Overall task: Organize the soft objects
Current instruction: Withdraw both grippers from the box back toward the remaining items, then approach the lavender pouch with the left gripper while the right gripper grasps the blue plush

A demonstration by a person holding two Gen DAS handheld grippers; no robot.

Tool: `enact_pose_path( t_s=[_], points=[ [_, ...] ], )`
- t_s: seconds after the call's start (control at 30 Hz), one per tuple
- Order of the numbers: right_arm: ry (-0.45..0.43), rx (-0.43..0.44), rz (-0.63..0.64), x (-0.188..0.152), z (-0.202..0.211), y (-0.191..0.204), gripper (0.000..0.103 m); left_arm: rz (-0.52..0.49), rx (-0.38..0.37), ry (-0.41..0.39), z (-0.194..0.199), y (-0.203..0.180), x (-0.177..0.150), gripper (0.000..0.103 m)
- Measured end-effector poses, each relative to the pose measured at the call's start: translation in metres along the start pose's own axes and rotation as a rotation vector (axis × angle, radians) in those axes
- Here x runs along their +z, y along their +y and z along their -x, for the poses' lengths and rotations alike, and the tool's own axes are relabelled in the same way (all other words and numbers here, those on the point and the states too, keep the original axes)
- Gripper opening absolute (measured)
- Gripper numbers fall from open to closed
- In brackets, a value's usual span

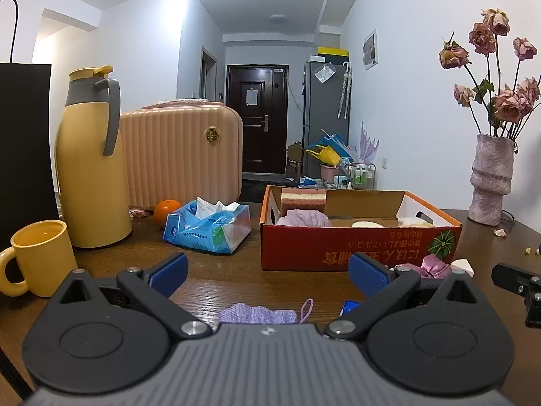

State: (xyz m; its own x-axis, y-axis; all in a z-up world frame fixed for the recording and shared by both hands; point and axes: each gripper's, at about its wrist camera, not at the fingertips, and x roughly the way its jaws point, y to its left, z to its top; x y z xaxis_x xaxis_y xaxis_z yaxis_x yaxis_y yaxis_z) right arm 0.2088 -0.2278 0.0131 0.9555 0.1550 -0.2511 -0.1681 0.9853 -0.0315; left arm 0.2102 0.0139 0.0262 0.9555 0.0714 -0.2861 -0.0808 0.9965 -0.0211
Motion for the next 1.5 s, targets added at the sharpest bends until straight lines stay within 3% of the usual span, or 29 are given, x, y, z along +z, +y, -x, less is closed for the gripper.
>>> enact_pose_path(
  t_s=[1.07, 1.5],
  points=[
    [0.088, -0.001, 0.030, -0.008, -0.010, 0.008, 0.103, 0.019, -0.004, 0.038, -0.005, 0.009, -0.002, 0.103],
    [0.221, 0.058, 0.050, -0.021, -0.033, 0.018, 0.103, 0.022, 0.013, 0.078, -0.011, 0.019, -0.005, 0.103]
  ],
)
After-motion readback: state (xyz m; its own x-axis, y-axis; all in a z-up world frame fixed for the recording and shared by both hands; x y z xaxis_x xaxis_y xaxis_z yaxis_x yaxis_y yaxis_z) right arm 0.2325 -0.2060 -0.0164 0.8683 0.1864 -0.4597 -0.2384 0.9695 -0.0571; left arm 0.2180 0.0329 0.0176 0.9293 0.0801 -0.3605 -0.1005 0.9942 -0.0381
